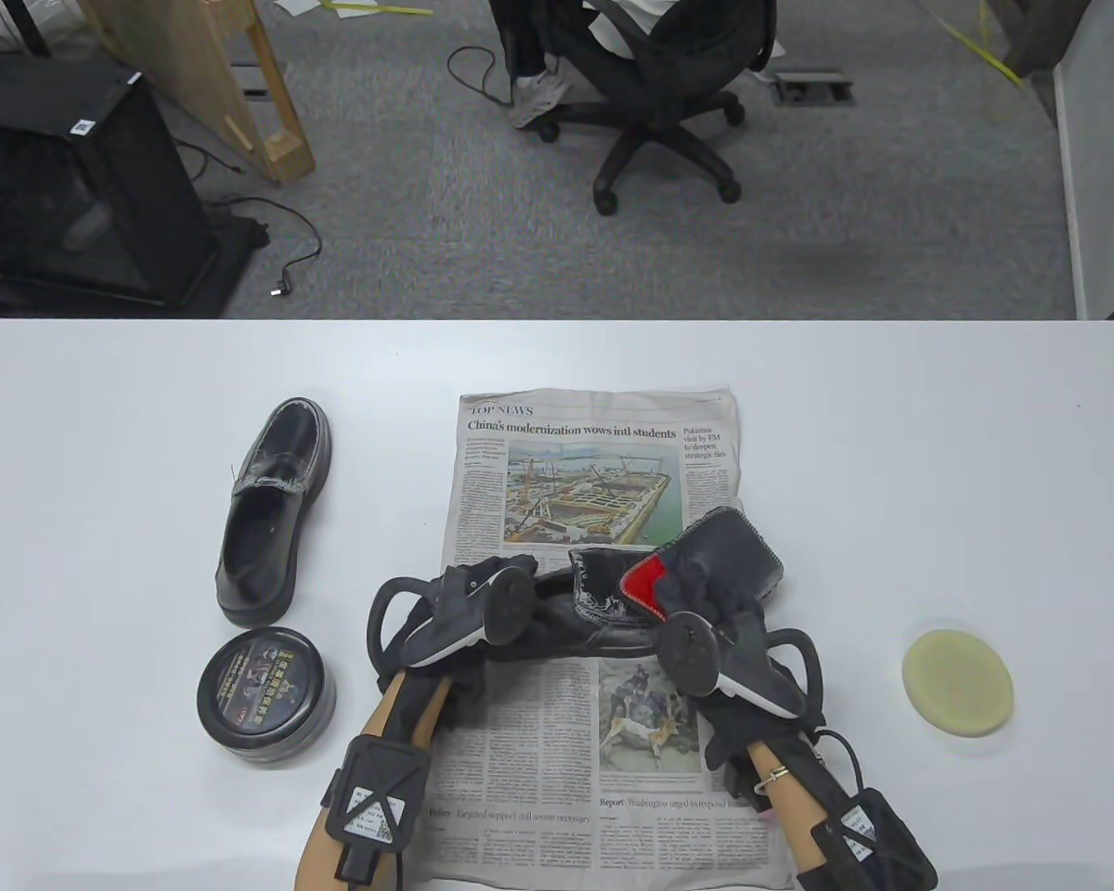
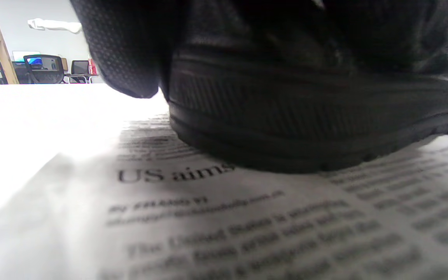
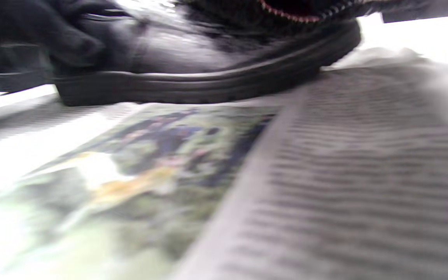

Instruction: Dip and apply leather care cream with polishing sponge on shoes

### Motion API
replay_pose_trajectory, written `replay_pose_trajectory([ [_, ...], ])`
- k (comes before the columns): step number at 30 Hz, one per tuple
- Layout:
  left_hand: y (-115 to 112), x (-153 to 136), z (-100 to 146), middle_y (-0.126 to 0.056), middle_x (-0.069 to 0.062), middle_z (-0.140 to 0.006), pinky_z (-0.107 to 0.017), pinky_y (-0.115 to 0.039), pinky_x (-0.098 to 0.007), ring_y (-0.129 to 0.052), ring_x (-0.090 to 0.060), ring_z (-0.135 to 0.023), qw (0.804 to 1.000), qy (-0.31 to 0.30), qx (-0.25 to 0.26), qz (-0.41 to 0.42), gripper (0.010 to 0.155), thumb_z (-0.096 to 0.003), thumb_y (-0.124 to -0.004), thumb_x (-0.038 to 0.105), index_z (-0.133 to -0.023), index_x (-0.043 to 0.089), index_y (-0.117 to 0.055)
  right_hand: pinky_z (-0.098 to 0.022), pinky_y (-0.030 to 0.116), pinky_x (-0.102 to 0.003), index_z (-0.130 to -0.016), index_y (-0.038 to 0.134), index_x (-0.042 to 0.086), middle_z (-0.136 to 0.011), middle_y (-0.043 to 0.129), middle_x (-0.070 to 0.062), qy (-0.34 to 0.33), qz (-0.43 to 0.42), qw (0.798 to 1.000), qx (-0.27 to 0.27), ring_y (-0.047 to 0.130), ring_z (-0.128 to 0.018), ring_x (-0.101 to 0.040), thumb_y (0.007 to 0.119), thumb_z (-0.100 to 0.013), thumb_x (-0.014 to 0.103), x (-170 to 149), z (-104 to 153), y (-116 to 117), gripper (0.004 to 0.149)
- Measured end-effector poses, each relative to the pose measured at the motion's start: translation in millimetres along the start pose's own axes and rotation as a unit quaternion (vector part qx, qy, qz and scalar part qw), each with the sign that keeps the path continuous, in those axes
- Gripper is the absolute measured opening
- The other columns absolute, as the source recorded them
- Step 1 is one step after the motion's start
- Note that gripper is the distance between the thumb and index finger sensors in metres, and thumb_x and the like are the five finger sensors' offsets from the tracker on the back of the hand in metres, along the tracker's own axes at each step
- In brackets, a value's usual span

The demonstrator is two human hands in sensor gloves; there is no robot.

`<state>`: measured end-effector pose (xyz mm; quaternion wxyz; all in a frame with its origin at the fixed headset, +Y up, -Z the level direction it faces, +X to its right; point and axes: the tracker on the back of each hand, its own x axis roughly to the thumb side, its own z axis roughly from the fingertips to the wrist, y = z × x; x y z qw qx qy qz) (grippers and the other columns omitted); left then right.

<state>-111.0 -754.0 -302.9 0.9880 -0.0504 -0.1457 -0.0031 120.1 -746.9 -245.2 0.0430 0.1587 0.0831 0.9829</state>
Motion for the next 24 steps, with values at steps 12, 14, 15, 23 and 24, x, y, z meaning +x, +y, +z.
replay_pose_trajectory([
  [12,0,0,0,-0.084,0.006,-0.107,-0.067,-0.081,-0.043,-0.092,-0.022,-0.091,1.0,-0.007,0.003,-0.004,0.086,-0.0308,-0.076,0.067,-0.108,0.034,-0.061,-0.07,0.031,-0.068,-0.118,0.027,0.019,-0.123,0.027,-0.019,-0.004,-0.092,0.996,-0.01,0.028,-0.109,-0.053,0.035,-0.065,0.045,33,-60,-12,0.059],
  [14,0,1,1,-0.085,0.005,-0.105,-0.065,-0.082,-0.041,-0.092,-0.022,-0.089,1.0,-0.004,0.005,-0.013,0.086,-0.031,-0.075,0.068,-0.108,0.034,-0.061,-0.07,0.028,-0.068,-0.119,0.026,0.018,-0.123,0.027,-0.019,0.029,-0.094,0.995,-0.006,0.027,-0.11,-0.052,0.033,-0.065,0.045,22,-68,-10,0.06],
  [15,0,1,1,-0.085,0.005,-0.105,-0.065,-0.083,-0.041,-0.093,-0.022,-0.089,1.0,-0.003,0.004,-0.012,0.086,-0.0307,-0.075,0.069,-0.108,0.034,-0.061,-0.07,0.028,-0.068,-0.119,0.027,0.017,-0.123,0.028,-0.019,0.048,-0.096,0.994,-0.007,0.028,-0.11,-0.052,0.033,-0.065,0.044,14,-69,-9,0.06],
  [23,0,1,1,-0.087,0.003,-0.103,-0.062,-0.084,-0.04,-0.094,-0.023,-0.086,1.0,0.003,0.005,-0.018,0.085,-0.0316,-0.074,0.07,-0.108,0.033,-0.063,-0.07,0.03,-0.065,-0.118,0.025,0.014,-0.12,0.02,-0.021,0.102,-0.024,0.995,-0.002,0.024,-0.108,-0.052,0.034,-0.065,0.042,-32,-40,-1,0.06],
  [24,1,1,1,-0.087,0.003,-0.103,-0.061,-0.084,-0.04,-0.094,-0.024,-0.085,1.0,0.004,0.003,-0.021,0.085,-0.0317,-0.074,0.07,-0.108,0.033,-0.063,-0.071,0.031,-0.064,-0.118,0.025,0.014,-0.119,0.02,-0.022,0.094,-0.015,0.995,-0.001,0.025,-0.107,-0.053,0.034,-0.066,0.042,-32,-33,-1,0.06],
])
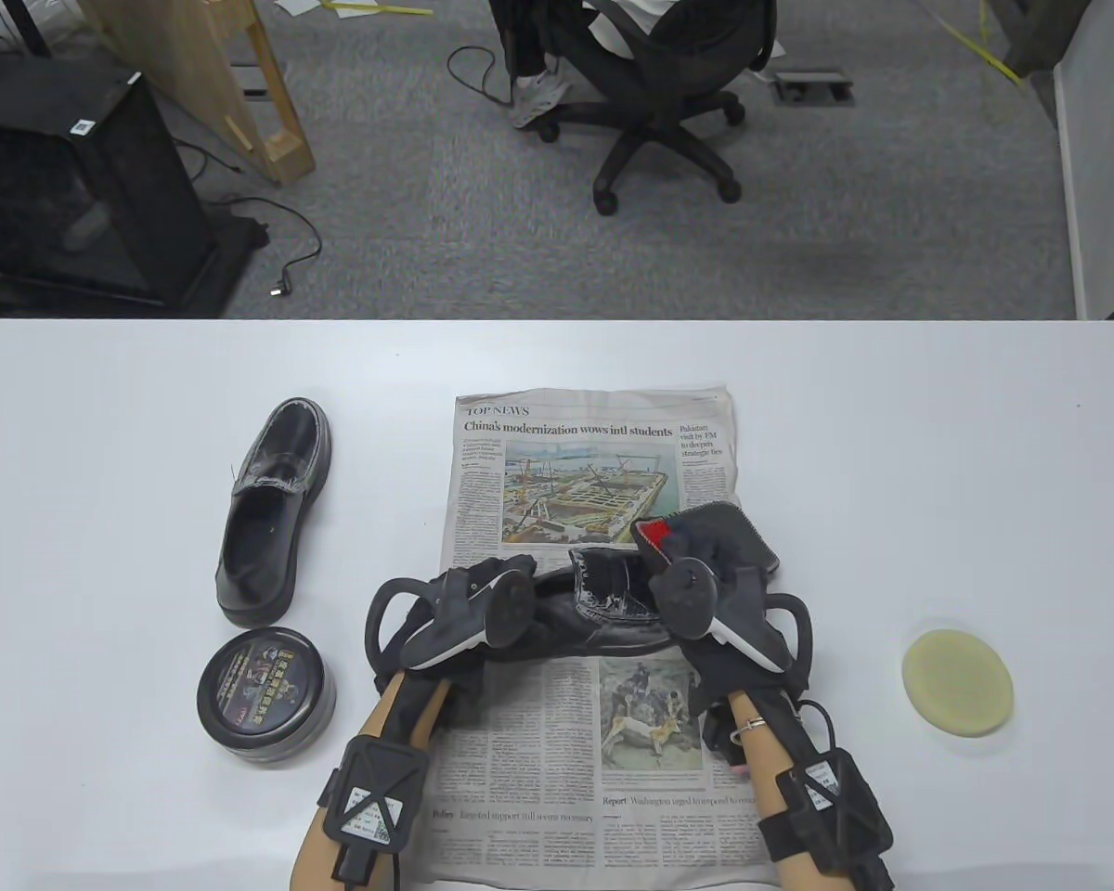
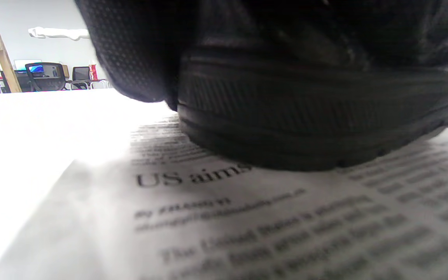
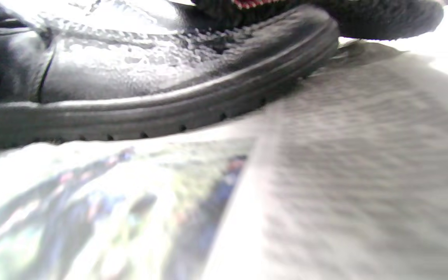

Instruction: Dip and apply leather care cream with polishing sponge on shoes

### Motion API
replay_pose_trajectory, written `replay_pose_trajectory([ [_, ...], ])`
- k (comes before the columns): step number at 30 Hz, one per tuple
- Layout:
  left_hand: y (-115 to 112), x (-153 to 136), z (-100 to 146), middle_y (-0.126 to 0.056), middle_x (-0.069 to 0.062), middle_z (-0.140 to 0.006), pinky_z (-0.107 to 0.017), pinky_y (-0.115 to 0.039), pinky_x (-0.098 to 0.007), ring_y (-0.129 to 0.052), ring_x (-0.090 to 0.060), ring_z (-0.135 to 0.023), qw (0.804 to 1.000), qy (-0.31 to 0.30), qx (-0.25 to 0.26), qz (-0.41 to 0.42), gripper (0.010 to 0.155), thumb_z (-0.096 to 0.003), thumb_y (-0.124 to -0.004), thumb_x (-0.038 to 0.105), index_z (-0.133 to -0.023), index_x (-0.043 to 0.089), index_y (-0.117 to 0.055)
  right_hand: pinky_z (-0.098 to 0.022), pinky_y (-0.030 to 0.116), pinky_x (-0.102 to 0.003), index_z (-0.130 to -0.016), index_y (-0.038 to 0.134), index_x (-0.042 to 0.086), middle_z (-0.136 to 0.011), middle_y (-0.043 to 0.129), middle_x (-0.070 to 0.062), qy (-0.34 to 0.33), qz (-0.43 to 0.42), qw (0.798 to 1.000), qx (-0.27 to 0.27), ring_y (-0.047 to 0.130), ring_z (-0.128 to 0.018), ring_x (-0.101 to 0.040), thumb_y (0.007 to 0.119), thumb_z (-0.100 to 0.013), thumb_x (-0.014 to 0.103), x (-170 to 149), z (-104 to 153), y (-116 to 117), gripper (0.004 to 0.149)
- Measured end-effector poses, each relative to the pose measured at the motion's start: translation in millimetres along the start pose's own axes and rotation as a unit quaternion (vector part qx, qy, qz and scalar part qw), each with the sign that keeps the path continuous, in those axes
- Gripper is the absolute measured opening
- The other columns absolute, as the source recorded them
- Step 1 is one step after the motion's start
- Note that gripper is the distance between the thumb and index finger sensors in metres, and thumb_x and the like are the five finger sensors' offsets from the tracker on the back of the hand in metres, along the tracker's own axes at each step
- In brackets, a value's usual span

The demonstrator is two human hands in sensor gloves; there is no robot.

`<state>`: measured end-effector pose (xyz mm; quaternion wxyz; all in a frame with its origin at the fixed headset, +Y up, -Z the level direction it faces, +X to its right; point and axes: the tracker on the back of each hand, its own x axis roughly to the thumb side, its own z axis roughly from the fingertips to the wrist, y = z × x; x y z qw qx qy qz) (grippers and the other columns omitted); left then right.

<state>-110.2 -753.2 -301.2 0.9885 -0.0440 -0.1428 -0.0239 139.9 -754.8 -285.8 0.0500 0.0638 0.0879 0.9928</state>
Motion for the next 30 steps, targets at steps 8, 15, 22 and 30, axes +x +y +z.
replay_pose_trajectory([
  [8,-1,1,-1,-0.086,0.003,-0.104,-0.065,-0.081,-0.044,-0.093,-0.025,-0.088,1.0,-0.004,-0.002,0.006,0.085,-0.0317,-0.075,0.068,-0.108,0.033,-0.063,-0.071,0.039,-0.066,-0.117,0.03,0.008,-0.118,0.029,-0.026,-0.109,-0.013,0.994,-0.014,0.034,-0.106,-0.056,0.036,-0.066,0.04,31,38,3,0.06],
  [15,-1,0,-1,-0.084,0.005,-0.107,-0.068,-0.08,-0.045,-0.091,-0.023,-0.092,1.0,-0.009,-0.003,0.016,0.085,-0.0311,-0.076,0.068,-0.108,0.034,-0.062,-0.071,0.037,-0.069,-0.118,0.029,0.017,-0.122,0.027,-0.02,-0.141,-0.068,0.987,-0.025,0.033,-0.109,-0.054,0.035,-0.066,0.043,69,10,-9,0.059],
  [22,-1,-1,-1,-0.086,0.005,-0.105,-0.067,-0.081,-0.044,-0.093,-0.023,-0.089,1.0,-0.002,-0.001,0.018,0.086,-0.0304,-0.076,0.069,-0.108,0.033,-0.063,-0.072,0.031,-0.066,-0.119,0.025,0.016,-0.123,0.027,-0.02,-0.057,-0.068,0.996,-0.003,0.03,-0.11,-0.052,0.034,-0.065,0.045,48,-22,-7,0.061],
  [30,-1,-1,0,-0.087,0.002,-0.104,-0.065,-0.081,-0.044,-0.093,-0.024,-0.088,1.0,0.002,0.0,0.013,0.087,-0.0308,-0.075,0.069,-0.108,0.031,-0.063,-0.073,0.046,-0.062,-0.117,0.035,0.018,-0.121,0.032,-0.019,-0.037,-0.017,0.999,-0.011,0.035,-0.108,-0.052,0.043,-0.065,0.042,4,5,-10,0.057],
])
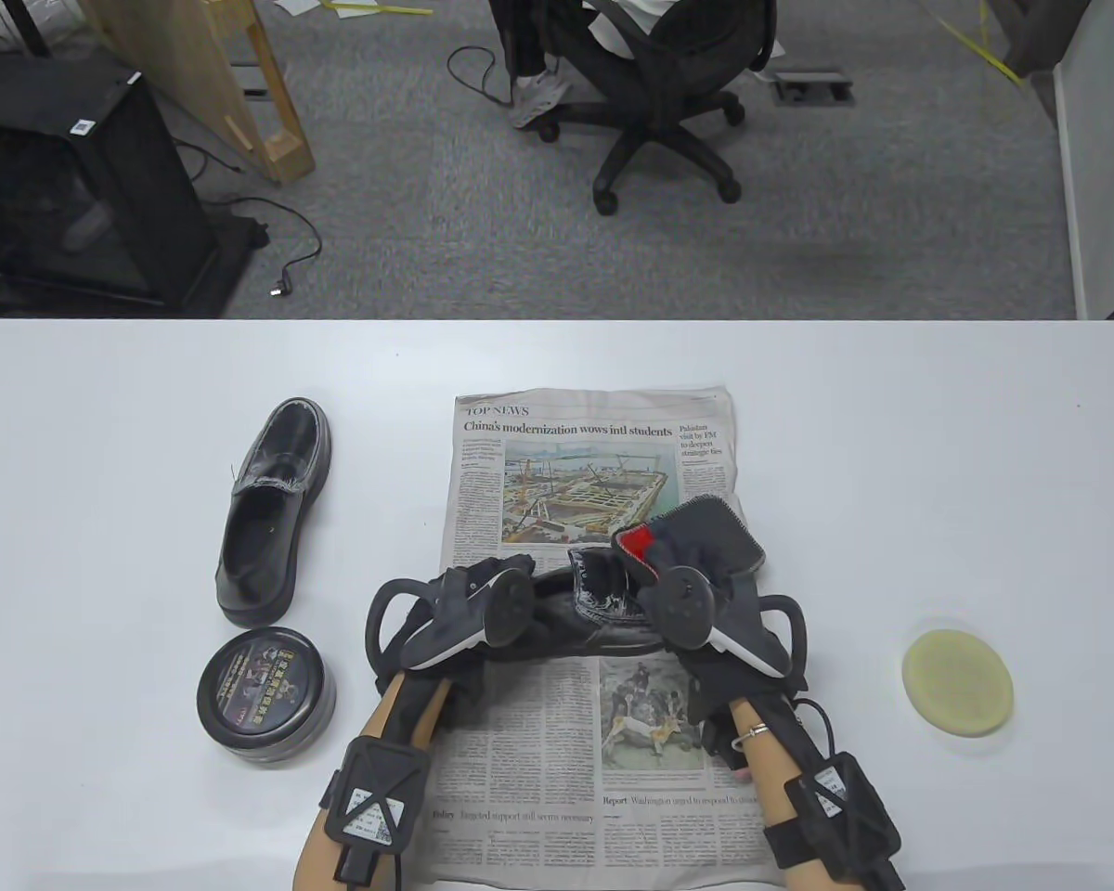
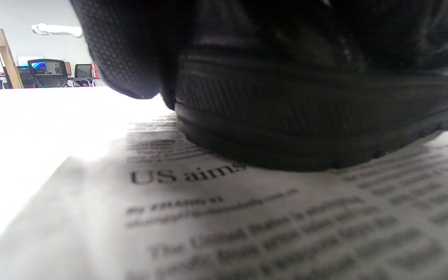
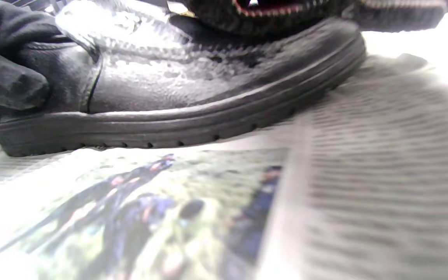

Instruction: Dip and apply leather care cream with polishing sponge on shoes

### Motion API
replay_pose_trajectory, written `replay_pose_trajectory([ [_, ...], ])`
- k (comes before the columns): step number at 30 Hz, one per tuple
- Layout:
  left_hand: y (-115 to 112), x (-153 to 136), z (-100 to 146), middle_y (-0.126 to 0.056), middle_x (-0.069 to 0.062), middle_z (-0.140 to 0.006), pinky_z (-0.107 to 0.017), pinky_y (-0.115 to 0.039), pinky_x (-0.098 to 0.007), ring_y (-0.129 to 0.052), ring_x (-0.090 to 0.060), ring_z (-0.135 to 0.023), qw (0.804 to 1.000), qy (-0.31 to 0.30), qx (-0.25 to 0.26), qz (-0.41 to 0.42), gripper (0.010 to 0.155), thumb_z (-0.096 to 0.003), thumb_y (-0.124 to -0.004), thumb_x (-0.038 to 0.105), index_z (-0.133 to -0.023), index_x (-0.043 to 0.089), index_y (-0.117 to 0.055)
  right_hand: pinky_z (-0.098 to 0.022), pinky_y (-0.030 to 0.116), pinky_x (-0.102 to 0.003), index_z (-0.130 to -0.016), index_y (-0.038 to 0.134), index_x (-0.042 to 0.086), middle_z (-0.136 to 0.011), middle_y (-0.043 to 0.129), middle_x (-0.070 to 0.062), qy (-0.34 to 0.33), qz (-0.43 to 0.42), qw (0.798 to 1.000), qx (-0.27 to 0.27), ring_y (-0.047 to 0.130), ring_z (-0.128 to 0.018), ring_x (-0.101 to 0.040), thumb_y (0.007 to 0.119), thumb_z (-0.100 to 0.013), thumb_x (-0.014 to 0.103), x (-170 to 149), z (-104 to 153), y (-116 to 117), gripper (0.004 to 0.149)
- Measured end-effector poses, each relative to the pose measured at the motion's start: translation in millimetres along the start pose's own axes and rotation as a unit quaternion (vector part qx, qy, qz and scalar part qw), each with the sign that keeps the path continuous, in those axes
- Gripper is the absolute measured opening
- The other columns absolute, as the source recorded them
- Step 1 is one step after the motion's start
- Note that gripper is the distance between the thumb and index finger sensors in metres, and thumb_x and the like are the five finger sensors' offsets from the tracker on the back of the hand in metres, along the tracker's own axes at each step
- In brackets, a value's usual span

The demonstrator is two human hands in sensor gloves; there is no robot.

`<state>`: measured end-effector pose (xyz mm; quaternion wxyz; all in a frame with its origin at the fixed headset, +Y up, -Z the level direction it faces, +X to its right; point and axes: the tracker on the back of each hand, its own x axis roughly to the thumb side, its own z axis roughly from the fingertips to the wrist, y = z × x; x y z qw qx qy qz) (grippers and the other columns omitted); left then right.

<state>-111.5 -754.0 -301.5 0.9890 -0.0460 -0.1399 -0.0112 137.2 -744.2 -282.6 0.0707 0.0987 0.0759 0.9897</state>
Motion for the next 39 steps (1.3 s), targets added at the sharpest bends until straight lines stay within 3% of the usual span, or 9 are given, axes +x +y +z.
replay_pose_trajectory([
  [5,0,0,0,-0.085,0.001,-0.106,-0.066,-0.08,-0.046,-0.092,-0.025,-0.09,1.0,0.001,-0.003,0.005,0.088,-0.0313,-0.076,0.069,-0.11,0.031,-0.062,-0.07,0.061,-0.058,-0.115,0.046,0.017,-0.117,0.057,-0.018,0.031,-0.041,0.997,-0.059,0.065,-0.101,-0.048,0.046,-0.065,0.04,-31,22,-28,0.055],
  [11,0,0,1,-0.084,-0.001,-0.107,-0.067,-0.079,-0.048,-0.09,-0.026,-0.092,1.0,0.002,-0.003,0.003,0.089,-0.0316,-0.076,0.069,-0.11,0.031,-0.061,-0.071,0.061,-0.057,-0.112,0.05,0.022,-0.115,0.062,-0.013,0.121,-0.037,0.972,-0.198,0.067,-0.101,-0.045,0.048,-0.064,0.039,-79,40,-78,0.051],
  [15,1,2,2,-0.083,-0.002,-0.109,-0.067,-0.079,-0.049,-0.09,-0.027,-0.092,1.0,0.007,-0.008,-0.008,0.09,-0.0323,-0.076,0.069,-0.111,0.03,-0.06,-0.073,0.059,-0.058,-0.112,0.047,0.027,-0.117,0.058,-0.009,0.17,0.057,0.948,-0.261,0.064,-0.104,-0.043,0.048,-0.064,0.04,-96,44,-86,0.05],
  [17,2,3,2,-0.082,-0.002,-0.109,-0.068,-0.079,-0.049,-0.089,-0.028,-0.093,1.0,0.008,-0.009,-0.013,0.09,-0.0327,-0.075,0.07,-0.112,0.03,-0.059,-0.074,0.057,-0.059,-0.111,0.046,0.031,-0.118,0.056,-0.006,0.173,0.119,0.946,-0.245,0.061,-0.107,-0.041,0.049,-0.063,0.041,-103,41,-77,0.05],
  [24,2,4,2,-0.077,-0.004,-0.113,-0.069,-0.077,-0.051,-0.085,-0.029,-0.097,1.0,0.008,-0.012,-0.018,0.093,-0.033,-0.075,0.07,-0.114,0.029,-0.054,-0.074,0.053,-0.062,-0.105,0.057,0.041,-0.118,0.06,-0.001,0.164,0.175,0.969,0.058,0.056,-0.11,-0.038,0.064,-0.057,0.045,-126,23,-6,0.048],
  [26,5,5,4,-0.068,-0.007,-0.119,-0.072,-0.073,-0.055,-0.076,-0.033,-0.104,1.0,0.004,-0.009,-0.026,0.097,-0.0336,-0.076,0.069,-0.117,0.028,-0.048,-0.074,0.051,-0.063,-0.11,0.046,0.037,-0.121,0.049,-0.006,0.163,0.161,0.967,0.11,0.052,-0.111,-0.041,0.063,-0.056,0.051,-125,25,0,0.058],
  [30,19,0,18,-0.048,-0.018,-0.127,-0.075,-0.063,-0.063,-0.057,-0.043,-0.112,0.999,0.001,0.0,-0.042,0.102,-0.0376,-0.074,0.068,-0.121,0.023,-0.035,-0.073,0.044,-0.068,-0.117,0.043,0.024,-0.124,0.039,-0.018,0.124,0.121,0.981,0.088,0.04,-0.11,-0.051,0.056,-0.055,0.06,-113,37,-12,0.073],
  [33,33,-17,40,-0.041,-0.025,-0.127,-0.074,-0.06,-0.067,-0.05,-0.05,-0.111,0.999,0.012,0.011,-0.044,0.102,-0.04,-0.072,0.069,-0.122,0.019,-0.035,-0.072,0.044,-0.068,-0.12,0.035,0.019,-0.124,0.034,-0.023,0.073,0.09,0.993,0.027,0.037,-0.109,-0.055,0.051,-0.057,0.061,-93,53,-27,0.078],
  [39,40,-87,106,-0.028,-0.043,-0.124,-0.068,-0.056,-0.078,-0.04,-0.068,-0.105,0.991,0.119,-0.04,-0.056,0.112,-0.0425,-0.066,0.075,-0.124,0.008,-0.027,-0.071,0.044,-0.069,-0.121,0.028,0.015,-0.123,0.031,-0.027,-0.064,0.022,0.998,-0.006,0.035,-0.108,-0.057,0.047,-0.057,0.062,-42,86,-28,0.081],
])
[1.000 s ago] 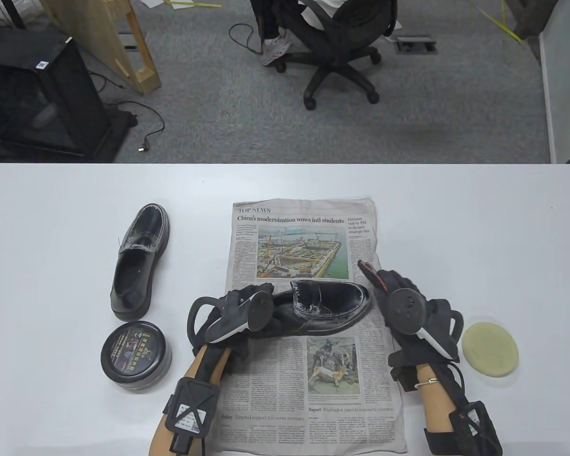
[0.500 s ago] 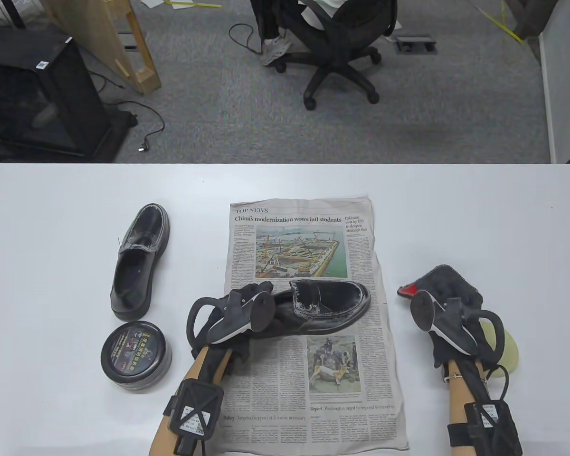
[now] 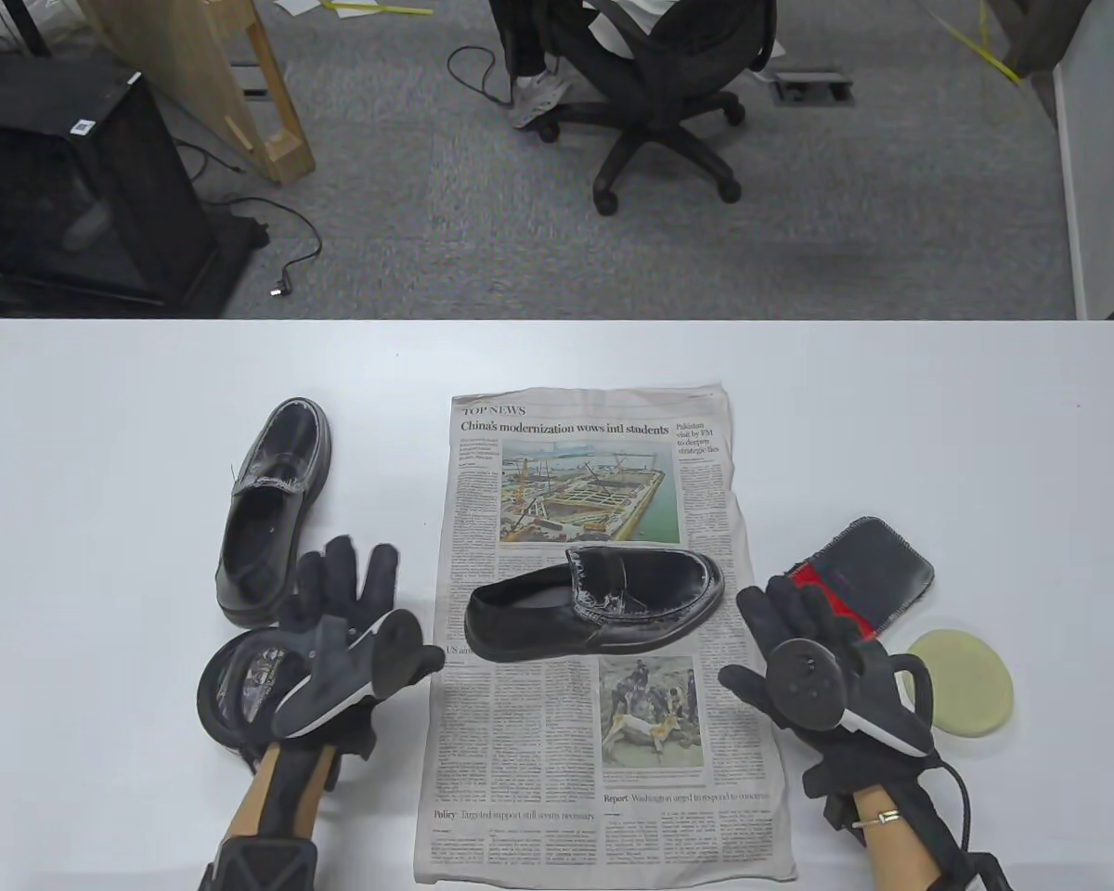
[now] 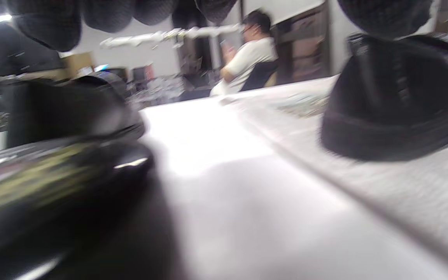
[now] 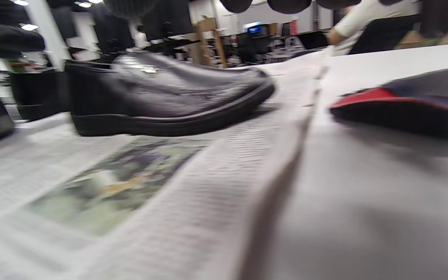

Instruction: Dip and apply leather care cream with polishing sponge on shoes

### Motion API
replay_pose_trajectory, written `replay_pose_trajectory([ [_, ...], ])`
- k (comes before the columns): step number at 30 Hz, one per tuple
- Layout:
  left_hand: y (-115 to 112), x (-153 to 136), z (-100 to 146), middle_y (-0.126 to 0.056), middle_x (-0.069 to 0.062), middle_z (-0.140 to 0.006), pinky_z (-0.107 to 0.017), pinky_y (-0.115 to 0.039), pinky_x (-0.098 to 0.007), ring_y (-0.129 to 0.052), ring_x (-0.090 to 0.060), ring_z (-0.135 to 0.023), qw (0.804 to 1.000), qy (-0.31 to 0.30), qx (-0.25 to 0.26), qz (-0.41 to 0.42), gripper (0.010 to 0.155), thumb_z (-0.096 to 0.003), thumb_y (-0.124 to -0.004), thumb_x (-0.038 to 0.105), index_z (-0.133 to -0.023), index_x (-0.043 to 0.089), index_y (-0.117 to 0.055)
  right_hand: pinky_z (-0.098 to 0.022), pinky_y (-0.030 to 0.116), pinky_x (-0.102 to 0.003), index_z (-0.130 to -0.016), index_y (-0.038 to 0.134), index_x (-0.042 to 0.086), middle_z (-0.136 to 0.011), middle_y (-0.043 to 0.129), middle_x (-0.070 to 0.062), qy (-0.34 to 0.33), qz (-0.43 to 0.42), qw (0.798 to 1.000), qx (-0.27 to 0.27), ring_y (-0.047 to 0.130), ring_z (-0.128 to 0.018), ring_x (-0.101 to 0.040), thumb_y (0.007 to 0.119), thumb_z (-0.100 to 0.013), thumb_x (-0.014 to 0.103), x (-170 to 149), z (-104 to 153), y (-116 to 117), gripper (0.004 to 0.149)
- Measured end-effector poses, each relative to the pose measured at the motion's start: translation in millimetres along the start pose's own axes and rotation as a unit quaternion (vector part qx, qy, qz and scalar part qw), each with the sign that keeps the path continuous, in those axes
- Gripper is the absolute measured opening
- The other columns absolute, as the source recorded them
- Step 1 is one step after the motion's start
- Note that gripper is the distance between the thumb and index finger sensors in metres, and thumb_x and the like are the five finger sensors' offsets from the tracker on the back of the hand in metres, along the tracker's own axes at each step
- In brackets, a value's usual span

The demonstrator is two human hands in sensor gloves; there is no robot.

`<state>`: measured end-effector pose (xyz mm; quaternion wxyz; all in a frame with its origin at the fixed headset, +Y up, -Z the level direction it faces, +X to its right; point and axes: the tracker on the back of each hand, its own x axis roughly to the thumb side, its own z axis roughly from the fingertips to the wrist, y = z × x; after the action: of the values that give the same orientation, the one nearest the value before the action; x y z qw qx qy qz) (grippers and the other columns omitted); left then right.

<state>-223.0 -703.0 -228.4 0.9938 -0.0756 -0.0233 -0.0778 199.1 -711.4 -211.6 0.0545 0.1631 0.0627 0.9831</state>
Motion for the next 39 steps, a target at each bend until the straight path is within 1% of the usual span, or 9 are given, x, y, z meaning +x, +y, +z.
replay_pose_trajectory([
  [4,-28,-49,16,-0.016,-0.05,-0.119,-0.062,-0.052,-0.085,-0.03,-0.076,-0.099,0.992,0.061,-0.113,0.003,0.119,-0.0416,-0.062,0.081,-0.121,0.007,-0.013,-0.071,0.044,-0.069,-0.121,0.025,0.015,-0.123,0.03,-0.026,-0.041,0.013,0.999,0.009,0.035,-0.108,-0.057,0.047,-0.057,0.062,20,3,13,0.082],
  [8,-51,-70,17,-0.014,-0.056,-0.115,-0.058,-0.057,-0.086,-0.032,-0.079,-0.095,0.982,0.077,-0.17,0.041,0.121,-0.0402,-0.058,0.083,-0.118,0.007,-0.005,-0.071,0.045,-0.068,-0.12,0.027,0.014,-0.122,0.032,-0.026,-0.048,0.022,0.999,0.007,0.037,-0.107,-0.057,0.047,-0.057,0.061,21,4,24,0.081],
  [10,-57,-75,14,-0.01,-0.058,-0.112,-0.055,-0.058,-0.087,-0.032,-0.082,-0.093,0.976,0.061,-0.178,0.113,0.123,-0.0404,-0.064,0.081,-0.117,0.005,-0.003,-0.071,0.046,-0.068,-0.12,0.027,0.013,-0.122,0.032,-0.027,-0.047,0.016,0.999,0.011,0.037,-0.107,-0.057,0.047,-0.057,0.061,18,6,27,0.081],
  [16,-61,-70,11,-0.011,-0.058,-0.112,-0.059,-0.052,-0.088,-0.031,-0.077,-0.099,0.977,0.036,-0.186,0.102,0.131,-0.0409,-0.075,0.076,-0.115,0.001,0.004,-0.071,0.045,-0.068,-0.12,0.027,0.013,-0.122,0.031,-0.027,-0.047,0.001,0.999,0.004,0.037,-0.107,-0.058,0.047,-0.057,0.061,16,5,29,0.082],
  [19,-62,-68,14,-0.018,-0.061,-0.111,-0.06,-0.049,-0.088,-0.041,-0.079,-0.094,0.983,0.034,-0.131,0.125,0.13,-0.0405,-0.08,0.072,-0.118,0.001,-0.005,-0.071,0.046,-0.068,-0.12,0.028,0.013,-0.122,0.032,-0.027,-0.047,0.01,0.999,-0.001,0.037,-0.107,-0.057,0.048,-0.057,0.061,17,6,28,0.081],
  [22,-59,-58,20,-0.022,-0.063,-0.109,-0.062,-0.052,-0.086,-0.044,-0.08,-0.092,0.987,0.001,-0.122,0.11,0.129,-0.0408,-0.08,0.072,-0.119,-0.001,-0.007,-0.071,0.046,-0.068,-0.119,0.028,0.013,-0.122,0.032,-0.026,-0.043,0.008,0.999,-0.012,0.038,-0.107,-0.057,0.048,-0.057,0.061,15,7,26,0.081],
  [26,-37,-22,32,-0.025,-0.065,-0.108,-0.062,-0.056,-0.084,-0.048,-0.081,-0.089,0.983,-0.095,-0.094,0.124,0.129,-0.0417,-0.079,0.073,-0.119,-0.003,-0.009,-0.071,0.046,-0.068,-0.119,0.029,0.013,-0.121,0.033,-0.026,-0.045,-0.002,0.999,-0.016,0.038,-0.107,-0.057,0.048,-0.057,0.061,15,6,25,0.081],
  [32,-1,84,33,-0.026,-0.064,-0.108,-0.062,-0.055,-0.084,-0.048,-0.08,-0.089,0.95,-0.281,-0.079,0.111,0.129,-0.0417,-0.078,0.074,-0.119,-0.004,-0.01,-0.071,0.047,-0.067,-0.119,0.03,0.013,-0.121,0.033,-0.026,-0.052,0.011,0.999,-0.011,0.039,-0.107,-0.056,0.049,-0.057,0.06,20,6,27,0.08],
  [39,-4,190,13,-0.026,-0.064,-0.108,-0.063,-0.054,-0.084,-0.046,-0.08,-0.09,0.928,-0.356,-0.092,0.054,0.129,-0.0417,-0.078,0.073,-0.119,-0.004,-0.009,-0.071,0.048,-0.067,-0.119,0.031,0.013,-0.121,0.035,-0.026,-0.063,0.008,0.998,-0.002,0.041,-0.107,-0.056,0.049,-0.057,0.06,22,7,28,0.08],
])
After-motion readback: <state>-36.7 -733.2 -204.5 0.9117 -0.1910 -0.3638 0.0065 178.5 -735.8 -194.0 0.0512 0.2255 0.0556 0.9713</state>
